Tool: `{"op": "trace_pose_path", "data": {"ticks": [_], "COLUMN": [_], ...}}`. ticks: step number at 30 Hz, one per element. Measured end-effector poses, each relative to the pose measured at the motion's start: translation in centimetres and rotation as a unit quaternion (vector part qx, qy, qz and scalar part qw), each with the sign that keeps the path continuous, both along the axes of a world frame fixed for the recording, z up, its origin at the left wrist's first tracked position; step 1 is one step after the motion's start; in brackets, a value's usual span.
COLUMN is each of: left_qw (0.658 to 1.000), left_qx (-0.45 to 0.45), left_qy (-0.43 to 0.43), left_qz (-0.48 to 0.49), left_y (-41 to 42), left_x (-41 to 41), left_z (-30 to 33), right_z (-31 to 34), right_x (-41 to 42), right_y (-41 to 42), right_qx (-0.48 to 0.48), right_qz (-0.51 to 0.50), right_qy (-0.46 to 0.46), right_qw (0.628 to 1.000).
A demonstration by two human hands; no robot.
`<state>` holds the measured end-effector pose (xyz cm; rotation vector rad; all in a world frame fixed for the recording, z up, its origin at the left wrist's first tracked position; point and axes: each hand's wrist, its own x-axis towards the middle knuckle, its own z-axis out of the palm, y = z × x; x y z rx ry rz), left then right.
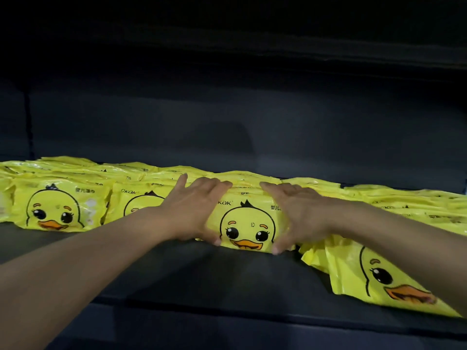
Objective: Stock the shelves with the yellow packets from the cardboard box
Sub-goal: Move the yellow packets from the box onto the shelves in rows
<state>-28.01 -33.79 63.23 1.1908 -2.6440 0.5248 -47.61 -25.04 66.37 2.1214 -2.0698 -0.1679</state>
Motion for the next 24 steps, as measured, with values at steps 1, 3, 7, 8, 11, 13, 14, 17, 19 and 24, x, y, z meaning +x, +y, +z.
{"op": "trace_pose_path", "data": {"ticks": [1, 3, 7, 8, 11, 13, 14, 17, 19, 24], "left_qw": [1.000, 1.000, 0.998, 0.998, 0.996, 0.994, 0.993, 0.994, 0.994, 0.996], "left_qx": [-0.004, -0.005, -0.018, -0.021, -0.025, -0.033, -0.033, -0.009, 0.009, 0.019], "left_qy": [-0.006, -0.016, -0.034, -0.037, -0.040, -0.051, -0.053, -0.014, 0.026, 0.042], "left_qz": [0.008, 0.024, 0.046, 0.051, 0.071, 0.090, 0.099, 0.112, 0.104, 0.074], "left_y": [-0.3, -0.8, -1.5, -1.6, -1.3, -0.7, -0.3, 1.2, 2.6, 6.7], "left_x": [0.0, -0.2, -0.6, -0.7, -0.9, -1.1, -1.2, -1.3, -1.2, -1.3], "left_z": [-0.1, 0.0, 0.3, 0.4, 0.5, 0.6, 0.6, 0.6, 0.6, 1.1], "right_z": [-0.6, -1.1, -1.4, -1.5, -1.4, -1.2, -1.0, -0.1, 0.5, 1.4], "right_x": [0.0, -0.1, 0.0, 0.0, -0.1, -0.3, -0.4, -0.8, -1.2, -3.1], "right_y": [-0.3, -1.1, -2.2, -2.3, -2.4, -2.1, -1.9, -0.5, 1.1, 6.2], "right_qx": [-0.027, -0.062, -0.094, -0.098, -0.100, -0.085, -0.074, -0.059, -0.074, -0.133], "right_qz": [-0.002, -0.008, -0.007, -0.008, -0.005, -0.001, 0.001, 0.019, 0.038, 0.051], "right_qy": [0.028, 0.070, 0.104, 0.106, 0.115, 0.100, 0.080, -0.005, -0.059, -0.107], "right_qw": [0.999, 0.996, 0.990, 0.989, 0.988, 0.991, 0.994, 0.998, 0.995, 0.984]}}
